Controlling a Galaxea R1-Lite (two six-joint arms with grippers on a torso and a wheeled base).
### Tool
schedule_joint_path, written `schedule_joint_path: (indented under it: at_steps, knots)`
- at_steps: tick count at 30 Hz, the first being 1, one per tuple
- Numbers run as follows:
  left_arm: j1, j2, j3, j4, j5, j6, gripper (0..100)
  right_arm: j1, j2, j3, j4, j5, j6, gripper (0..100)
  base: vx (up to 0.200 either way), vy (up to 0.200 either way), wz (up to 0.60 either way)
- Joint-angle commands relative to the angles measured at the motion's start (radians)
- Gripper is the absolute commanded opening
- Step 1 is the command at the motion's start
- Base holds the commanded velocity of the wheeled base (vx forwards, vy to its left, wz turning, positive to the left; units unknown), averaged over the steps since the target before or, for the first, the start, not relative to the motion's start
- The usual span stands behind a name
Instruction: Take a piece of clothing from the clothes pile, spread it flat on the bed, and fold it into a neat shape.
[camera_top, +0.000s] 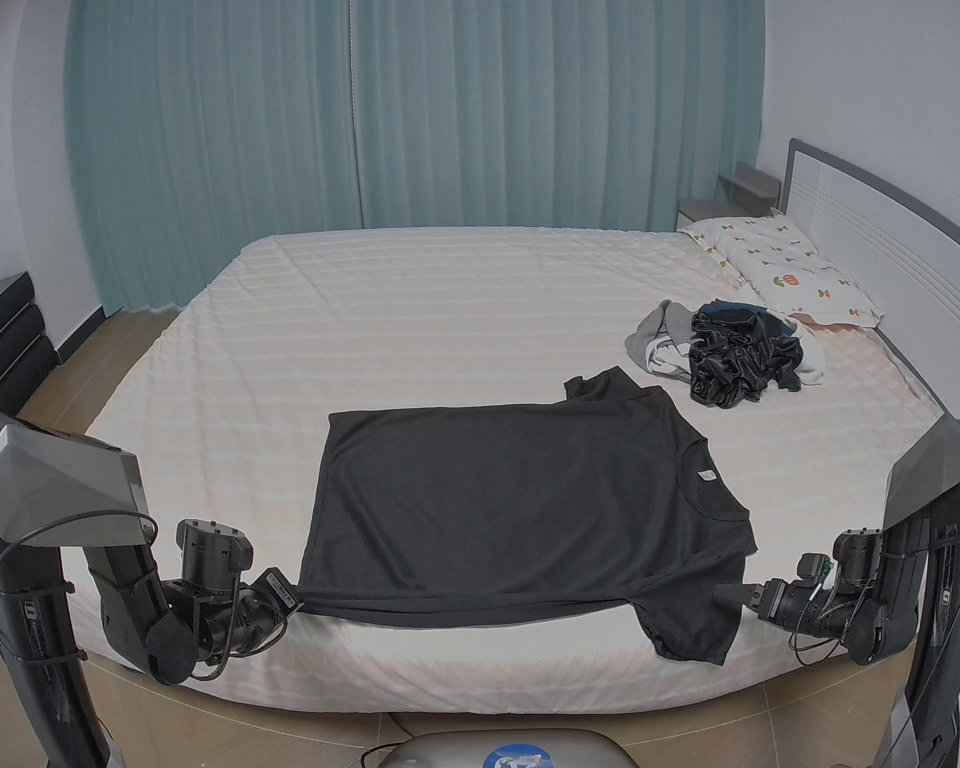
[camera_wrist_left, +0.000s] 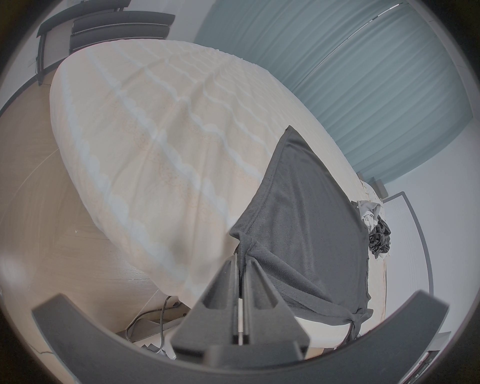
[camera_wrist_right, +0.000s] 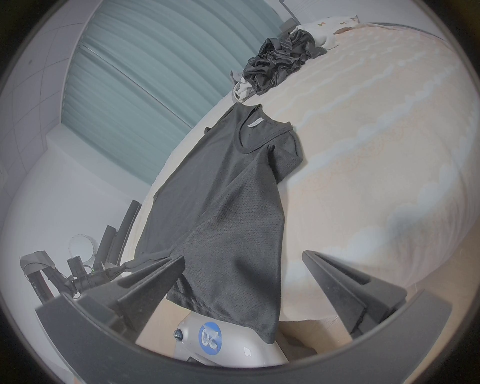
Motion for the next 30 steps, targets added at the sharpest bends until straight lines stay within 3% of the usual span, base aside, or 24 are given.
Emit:
schedule_joint_path:
  at_steps: [1, 4, 5, 11, 21, 30]
  knots:
    - [0.0, 0.002, -0.001, 0.0, 0.0, 0.0, 0, 0.004, 0.01, -0.022, -0.011, 0.0, 0.004, 100, 0.0, 0.0, 0.0]
    - [0.0, 0.002, -0.001, 0.0, 0.0, 0.0, 0, 0.009, 0.012, -0.03, -0.011, -0.002, 0.002, 100, 0.0, 0.0, 0.0]
    - [0.0, 0.002, -0.001, 0.0, 0.0, 0.0, 0, 0.013, 0.013, -0.036, -0.011, -0.005, 0.004, 0, 0.0, 0.0, 0.0]
    - [0.0, 0.002, -0.001, 0.0, 0.0, 0.0, 0, 0.019, 0.012, -0.028, -0.011, -0.011, -0.001, 0, 0.0, 0.0, 0.0]
    - [-0.002, -0.004, 0.008, 0.0, 0.008, 0.012, 0, -0.057, -0.057, 0.078, -0.013, -0.009, -0.015, 0, 0.0, 0.0, 0.0]
    - [0.0, -0.016, 0.021, 0.0, 0.037, 0.055, 0, -0.077, -0.133, 0.171, -0.011, -0.003, -0.044, 0, 0.0, 0.0, 0.0]
